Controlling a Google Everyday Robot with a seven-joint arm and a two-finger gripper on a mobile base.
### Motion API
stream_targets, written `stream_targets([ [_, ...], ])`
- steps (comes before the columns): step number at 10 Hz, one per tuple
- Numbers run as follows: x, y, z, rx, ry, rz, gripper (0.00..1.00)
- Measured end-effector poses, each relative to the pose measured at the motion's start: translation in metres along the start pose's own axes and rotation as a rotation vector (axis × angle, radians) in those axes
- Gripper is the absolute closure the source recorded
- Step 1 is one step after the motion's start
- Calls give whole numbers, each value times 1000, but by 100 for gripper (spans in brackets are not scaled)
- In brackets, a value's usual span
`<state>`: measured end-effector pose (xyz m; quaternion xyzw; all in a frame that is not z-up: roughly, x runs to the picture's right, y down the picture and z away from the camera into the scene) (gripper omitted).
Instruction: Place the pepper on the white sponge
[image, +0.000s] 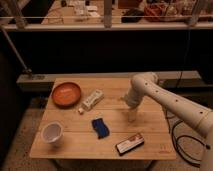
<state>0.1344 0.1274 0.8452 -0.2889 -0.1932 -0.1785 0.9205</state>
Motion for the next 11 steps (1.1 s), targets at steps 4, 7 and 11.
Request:
stream_targets([
  [4, 20, 12, -3, -4, 7, 12, 20],
  [7, 14, 15, -2, -4, 6, 17, 20],
  [11, 21, 20, 3, -11, 16, 23, 20],
])
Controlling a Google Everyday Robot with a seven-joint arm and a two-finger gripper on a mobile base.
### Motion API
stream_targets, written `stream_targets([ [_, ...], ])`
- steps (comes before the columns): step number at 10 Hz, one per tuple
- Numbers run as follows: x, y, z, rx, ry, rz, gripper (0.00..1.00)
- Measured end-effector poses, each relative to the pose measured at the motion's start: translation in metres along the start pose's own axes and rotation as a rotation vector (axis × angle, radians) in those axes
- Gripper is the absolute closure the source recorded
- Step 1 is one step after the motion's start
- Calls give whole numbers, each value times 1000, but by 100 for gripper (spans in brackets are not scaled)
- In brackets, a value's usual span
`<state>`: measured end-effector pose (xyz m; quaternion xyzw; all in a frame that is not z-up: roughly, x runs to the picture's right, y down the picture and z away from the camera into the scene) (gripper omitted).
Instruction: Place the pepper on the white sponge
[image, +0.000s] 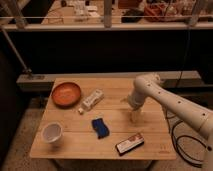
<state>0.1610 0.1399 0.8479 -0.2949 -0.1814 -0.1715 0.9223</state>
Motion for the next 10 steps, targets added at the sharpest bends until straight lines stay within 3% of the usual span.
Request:
stream_targets([
  [10, -3, 10, 9, -7, 10, 3, 20],
])
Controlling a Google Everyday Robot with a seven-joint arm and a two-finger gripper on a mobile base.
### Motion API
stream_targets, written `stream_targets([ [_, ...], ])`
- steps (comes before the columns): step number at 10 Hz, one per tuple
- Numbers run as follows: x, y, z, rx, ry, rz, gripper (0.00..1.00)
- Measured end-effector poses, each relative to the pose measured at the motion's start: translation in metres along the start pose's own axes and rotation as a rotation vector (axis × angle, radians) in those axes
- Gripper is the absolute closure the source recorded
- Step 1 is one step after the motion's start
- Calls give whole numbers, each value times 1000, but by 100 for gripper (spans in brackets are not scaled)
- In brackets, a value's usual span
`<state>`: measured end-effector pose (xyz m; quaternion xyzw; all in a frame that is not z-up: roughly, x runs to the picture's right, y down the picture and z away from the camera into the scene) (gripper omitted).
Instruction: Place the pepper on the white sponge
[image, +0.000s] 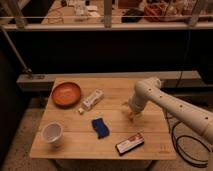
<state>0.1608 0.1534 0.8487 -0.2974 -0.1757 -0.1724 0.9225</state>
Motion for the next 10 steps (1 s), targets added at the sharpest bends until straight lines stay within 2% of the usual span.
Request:
stream_targets([
  [10, -1, 13, 11, -29, 19, -20, 20],
])
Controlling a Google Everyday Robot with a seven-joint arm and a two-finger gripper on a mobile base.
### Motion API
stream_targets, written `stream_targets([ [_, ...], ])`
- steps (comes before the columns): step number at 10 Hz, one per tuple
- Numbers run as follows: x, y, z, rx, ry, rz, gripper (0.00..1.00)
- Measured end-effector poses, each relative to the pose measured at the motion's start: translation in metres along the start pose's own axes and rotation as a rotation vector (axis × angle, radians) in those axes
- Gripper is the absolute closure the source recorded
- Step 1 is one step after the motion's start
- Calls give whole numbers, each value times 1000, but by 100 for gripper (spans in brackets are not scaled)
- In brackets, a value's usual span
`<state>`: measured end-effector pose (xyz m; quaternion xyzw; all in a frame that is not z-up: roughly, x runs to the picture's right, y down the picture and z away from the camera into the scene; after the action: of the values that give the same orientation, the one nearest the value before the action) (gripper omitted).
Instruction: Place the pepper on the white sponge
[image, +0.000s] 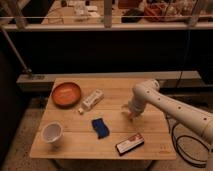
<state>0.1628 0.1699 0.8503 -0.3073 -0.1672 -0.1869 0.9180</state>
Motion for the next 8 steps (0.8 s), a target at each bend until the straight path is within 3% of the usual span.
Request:
stream_targets([
  [2, 0, 3, 2, -5, 4, -4, 20],
  [4, 0, 6, 2, -11, 8, -8, 38],
  [6, 0, 8, 3, -14, 9, -7, 41],
  [8, 1, 11, 3, -18, 10, -7, 52],
])
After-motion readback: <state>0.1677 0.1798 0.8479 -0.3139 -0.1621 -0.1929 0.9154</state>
